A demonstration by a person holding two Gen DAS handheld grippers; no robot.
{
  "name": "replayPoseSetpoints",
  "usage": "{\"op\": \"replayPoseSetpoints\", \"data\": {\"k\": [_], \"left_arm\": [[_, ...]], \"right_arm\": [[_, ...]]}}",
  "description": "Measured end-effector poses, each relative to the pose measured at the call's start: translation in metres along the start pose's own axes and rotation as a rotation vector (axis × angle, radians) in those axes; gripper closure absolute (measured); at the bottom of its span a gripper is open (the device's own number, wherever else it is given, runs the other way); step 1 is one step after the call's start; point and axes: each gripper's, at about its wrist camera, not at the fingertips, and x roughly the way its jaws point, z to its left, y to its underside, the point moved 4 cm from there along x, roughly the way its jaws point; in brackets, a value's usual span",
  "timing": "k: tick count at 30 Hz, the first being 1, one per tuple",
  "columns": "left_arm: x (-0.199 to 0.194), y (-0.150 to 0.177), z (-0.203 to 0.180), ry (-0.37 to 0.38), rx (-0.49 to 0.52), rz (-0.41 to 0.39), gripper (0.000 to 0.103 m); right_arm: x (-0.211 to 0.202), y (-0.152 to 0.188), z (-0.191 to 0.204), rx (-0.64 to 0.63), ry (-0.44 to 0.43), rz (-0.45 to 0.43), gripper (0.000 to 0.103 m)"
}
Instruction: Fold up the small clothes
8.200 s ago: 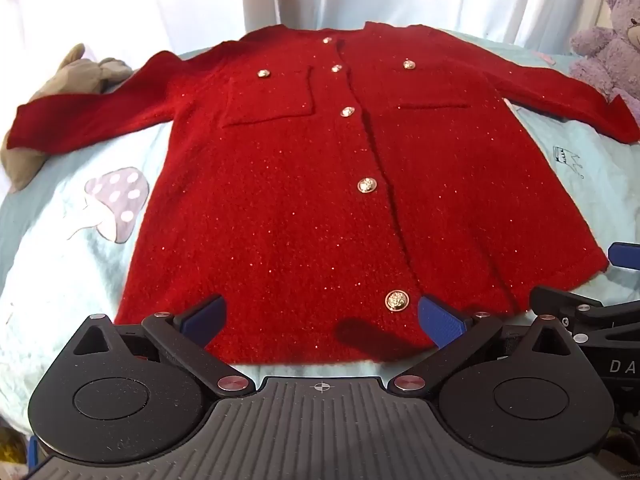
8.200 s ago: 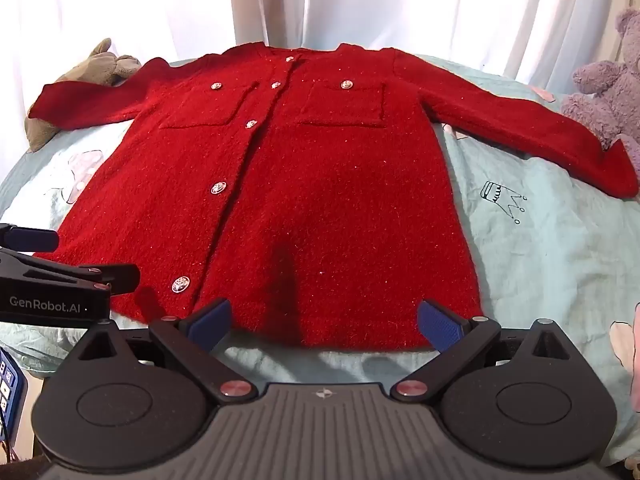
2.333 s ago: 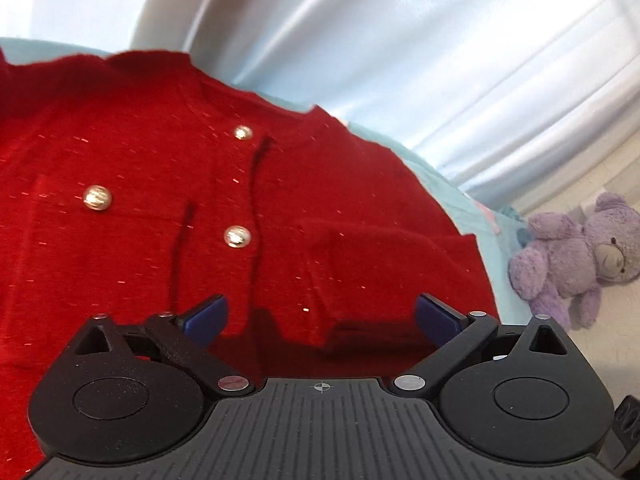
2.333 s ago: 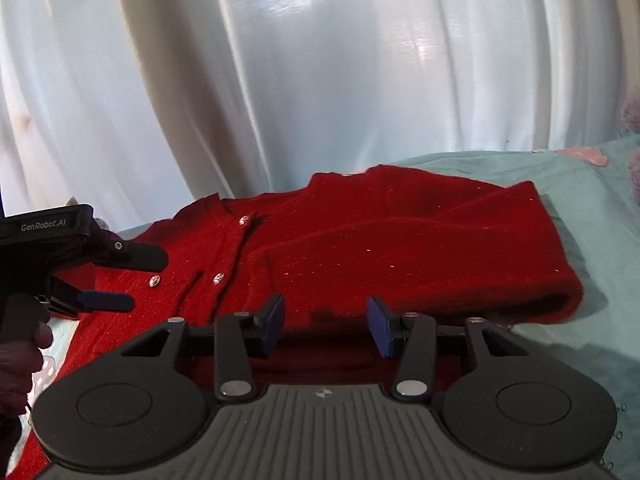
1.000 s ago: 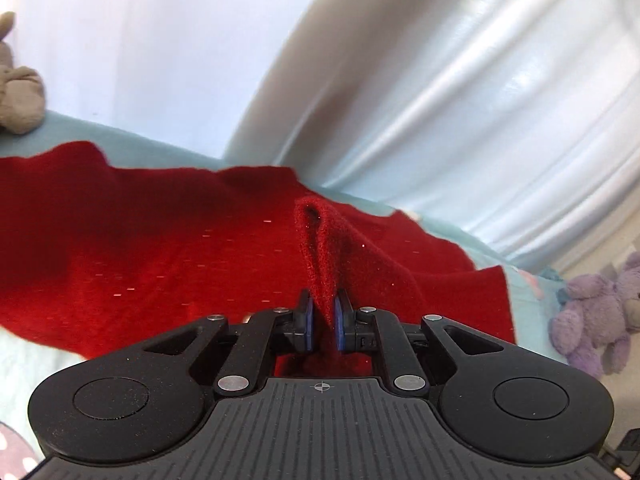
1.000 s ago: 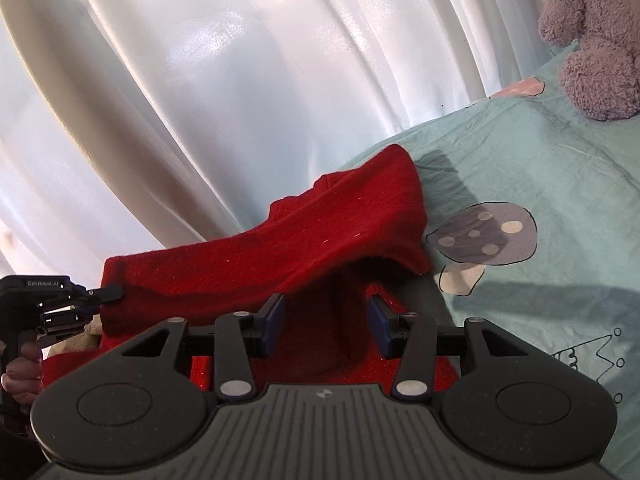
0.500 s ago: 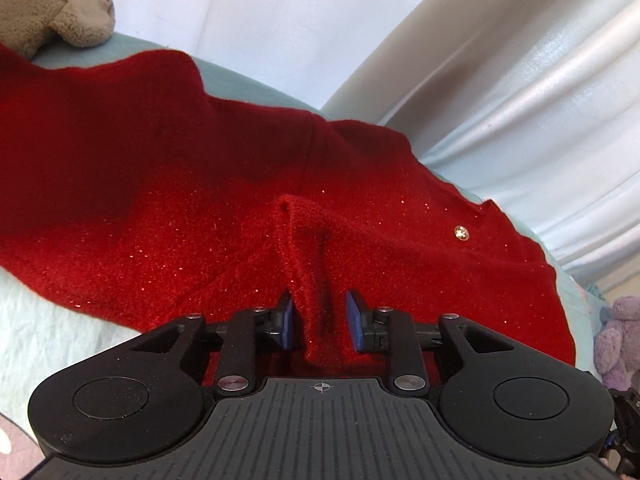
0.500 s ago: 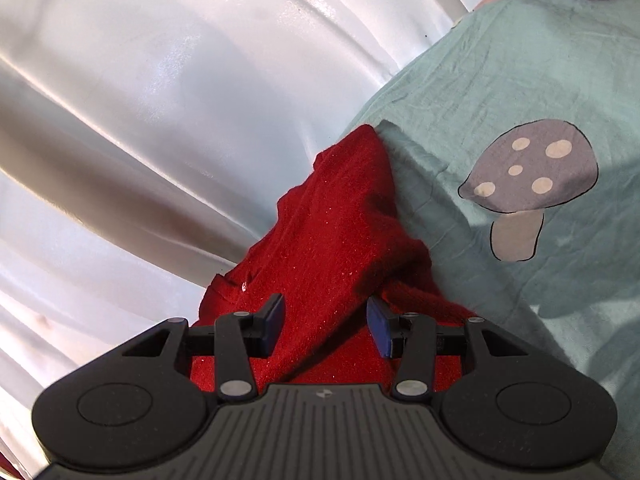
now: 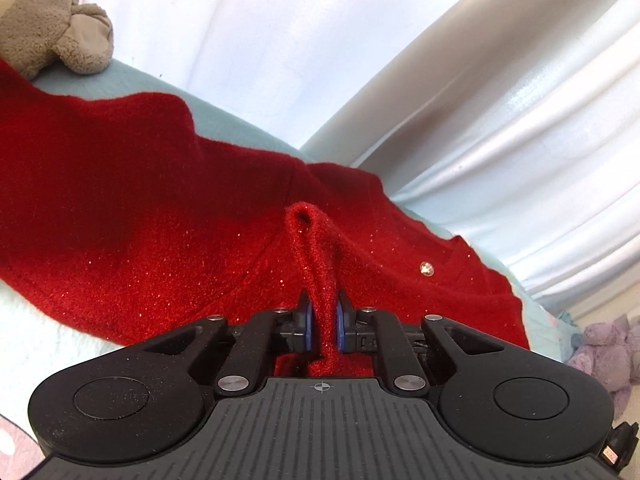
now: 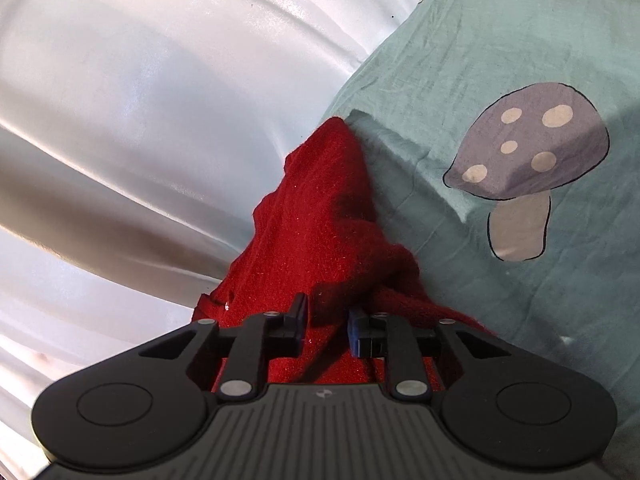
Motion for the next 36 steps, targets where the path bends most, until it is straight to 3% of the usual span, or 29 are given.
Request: {"op": "replayPoseSetpoints", "data": {"k": [5, 11, 12, 14, 22, 27, 31, 36], "left_arm": [[-0.015, -0.008, 0.001, -0.016, 0.018, -0.045, 0.091], [-0.007, 0.004, 0.011, -0.077, 0.038, 0.003, 0.090], [-0.005, 0.005, 0.013, -0.091, 0.042, 0.005, 0.090], [-0.002, 0.007, 0.018, -0.114, 0.040, 0.010, 0.090], [0.010, 0.009, 0.023, -0.149, 0.067, 0.027, 0.090], [0.022, 0.016, 0.029, -0.169, 0.091, 0.024, 0.087], [0.014, 0.012, 0.033, -0.173, 0.034, 0.025, 0.085], [-0.016, 0.006, 0.013, -0.288, 0.149, -0.090, 0.076]], "right_arm": [[-0.002, 0.004, 0.006, -0.018, 0.004, -0.002, 0.070], [0.010, 0.002, 0.010, -0.044, 0.018, -0.004, 0.070], [0.011, 0.002, 0.011, -0.052, 0.019, -0.009, 0.072], [0.014, 0.001, 0.012, -0.071, 0.042, -0.014, 0.089], [0.012, 0.014, 0.041, -0.413, 0.187, -0.067, 0.092], [0.023, 0.022, 0.042, -0.575, 0.299, -0.051, 0.092], [0.027, 0.029, 0.053, -0.714, 0.345, -0.001, 0.090], [-0.001, 0.035, 0.071, -0.730, 0.317, 0.015, 0.084]]}}
